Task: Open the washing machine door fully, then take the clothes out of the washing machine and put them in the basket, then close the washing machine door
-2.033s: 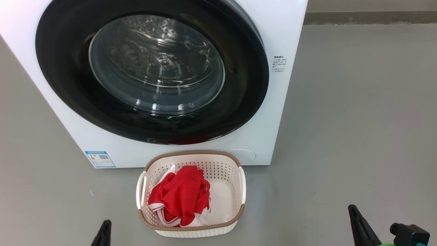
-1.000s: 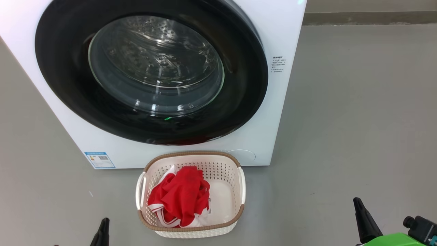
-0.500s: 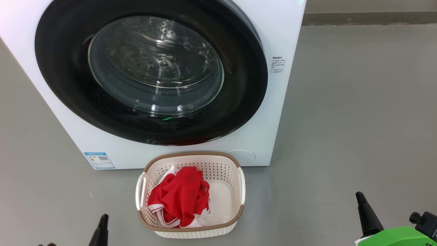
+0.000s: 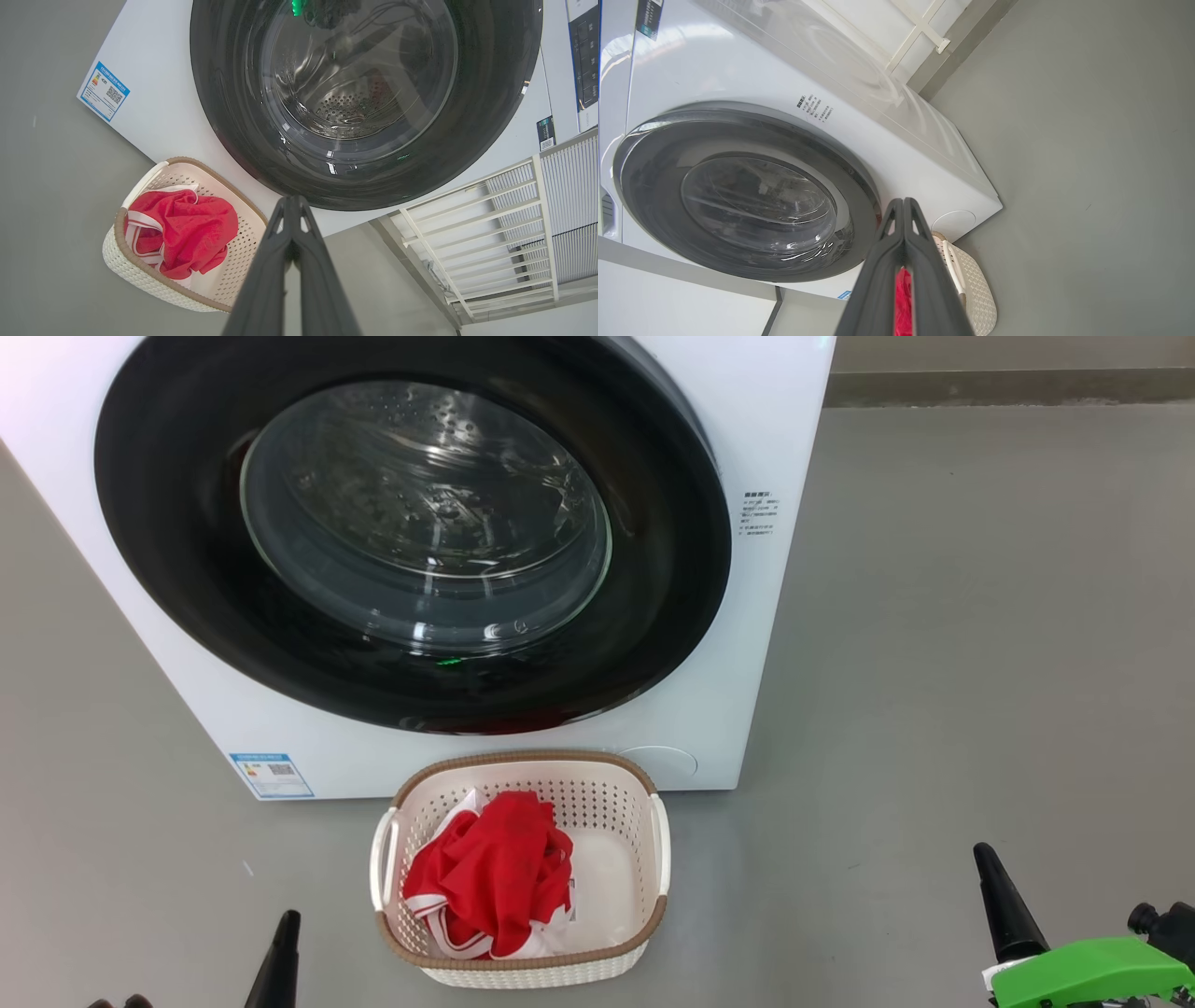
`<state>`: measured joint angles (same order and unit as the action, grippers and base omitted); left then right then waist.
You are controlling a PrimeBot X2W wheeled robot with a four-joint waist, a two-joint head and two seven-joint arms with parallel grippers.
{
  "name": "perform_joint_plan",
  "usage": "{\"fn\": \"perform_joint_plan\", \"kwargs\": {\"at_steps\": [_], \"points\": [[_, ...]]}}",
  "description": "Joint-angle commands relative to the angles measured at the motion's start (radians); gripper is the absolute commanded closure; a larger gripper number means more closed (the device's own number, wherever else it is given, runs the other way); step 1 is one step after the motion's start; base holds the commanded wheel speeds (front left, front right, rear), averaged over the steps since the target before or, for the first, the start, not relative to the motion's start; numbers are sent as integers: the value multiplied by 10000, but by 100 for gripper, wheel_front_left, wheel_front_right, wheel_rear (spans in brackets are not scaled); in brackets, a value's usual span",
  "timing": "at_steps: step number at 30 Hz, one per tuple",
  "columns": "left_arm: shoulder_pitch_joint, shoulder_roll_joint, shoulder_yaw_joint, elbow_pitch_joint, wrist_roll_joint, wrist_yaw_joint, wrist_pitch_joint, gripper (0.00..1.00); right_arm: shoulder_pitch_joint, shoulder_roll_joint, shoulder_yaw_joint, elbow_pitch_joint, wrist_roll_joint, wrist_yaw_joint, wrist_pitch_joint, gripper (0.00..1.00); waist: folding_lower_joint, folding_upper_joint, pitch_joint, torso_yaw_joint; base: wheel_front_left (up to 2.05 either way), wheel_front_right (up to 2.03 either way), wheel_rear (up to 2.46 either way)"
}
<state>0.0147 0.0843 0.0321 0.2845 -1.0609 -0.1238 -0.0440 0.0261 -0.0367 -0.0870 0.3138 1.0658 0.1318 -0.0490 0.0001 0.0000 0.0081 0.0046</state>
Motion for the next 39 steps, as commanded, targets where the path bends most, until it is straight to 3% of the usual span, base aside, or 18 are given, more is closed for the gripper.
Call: {"fn": "perform_joint_plan", "kwargs": {"at_steps": [1,39], "points": [[-489,105,293,-284,-263,-40,65,100,-497,-127,40,-308,243,-6,78,100,-1,0,-1,-1,0,0,0],[-1023,-217,680,-364,-4026,-61,1161,100,-1108,-133,-191,-584,3984,-10,1201,100,-1,0,-37,-34,0,0,0]]}}
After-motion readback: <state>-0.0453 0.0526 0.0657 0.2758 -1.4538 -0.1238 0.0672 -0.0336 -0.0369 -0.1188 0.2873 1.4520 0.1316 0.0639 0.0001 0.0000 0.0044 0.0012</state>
